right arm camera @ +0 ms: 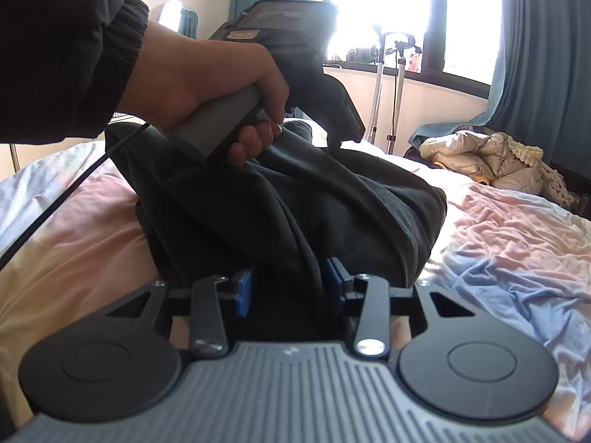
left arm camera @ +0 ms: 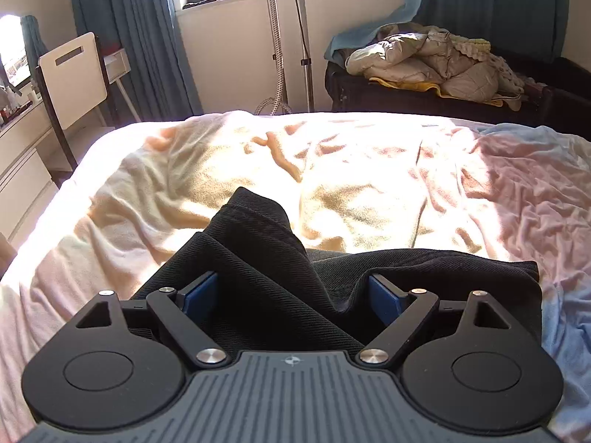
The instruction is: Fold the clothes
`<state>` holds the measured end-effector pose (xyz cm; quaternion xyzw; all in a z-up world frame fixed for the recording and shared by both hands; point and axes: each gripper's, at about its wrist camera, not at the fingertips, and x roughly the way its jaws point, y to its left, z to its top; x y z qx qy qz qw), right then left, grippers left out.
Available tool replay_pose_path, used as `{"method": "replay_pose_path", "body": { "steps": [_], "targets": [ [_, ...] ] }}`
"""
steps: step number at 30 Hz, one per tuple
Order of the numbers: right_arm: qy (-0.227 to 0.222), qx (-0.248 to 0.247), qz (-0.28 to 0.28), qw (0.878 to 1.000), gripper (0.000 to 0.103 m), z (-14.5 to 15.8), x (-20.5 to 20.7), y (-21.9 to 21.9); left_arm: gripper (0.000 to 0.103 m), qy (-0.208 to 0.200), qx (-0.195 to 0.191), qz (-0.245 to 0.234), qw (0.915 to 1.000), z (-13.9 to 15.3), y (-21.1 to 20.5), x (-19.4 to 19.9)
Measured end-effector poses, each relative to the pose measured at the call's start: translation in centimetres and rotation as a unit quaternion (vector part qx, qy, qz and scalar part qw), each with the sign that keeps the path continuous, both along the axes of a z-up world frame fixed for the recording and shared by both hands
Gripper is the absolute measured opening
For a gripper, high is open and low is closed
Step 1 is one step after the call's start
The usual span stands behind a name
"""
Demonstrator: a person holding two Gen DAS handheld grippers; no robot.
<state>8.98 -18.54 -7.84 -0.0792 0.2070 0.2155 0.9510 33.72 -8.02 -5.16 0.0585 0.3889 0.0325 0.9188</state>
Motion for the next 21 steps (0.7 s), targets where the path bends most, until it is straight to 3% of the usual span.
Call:
{"method": "replay_pose_path", "body": {
  "steps": [7,12,15,21],
  "targets": [
    [-0.001,0.004,0.006,1.0,0.048,-0.1,0.2,0.1,0.093,-0.024,0.045,0.005,0.9987,-1.3,-2.2,3.2],
    [-0.01,-0.004,0.014,1.0,0.053,-0.5,0.1,0.3,0.093,-0.008,0.057,0.003,0.9983,-2.9,-2.4,5.0],
    [-0.014,-0.002,0.017,1.0,0.055,-0.8,0.3,0.3,0.093,-0.013,0.045,-0.001,0.9989,-2.6,-2.1,4.4],
    [-0.018,0.021,0.009,1.0,0.055,-0.6,0.0,-0.3,0.093,-0.039,0.013,-0.05,0.9979,1.9,-1.5,-1.1]
  ]
}}
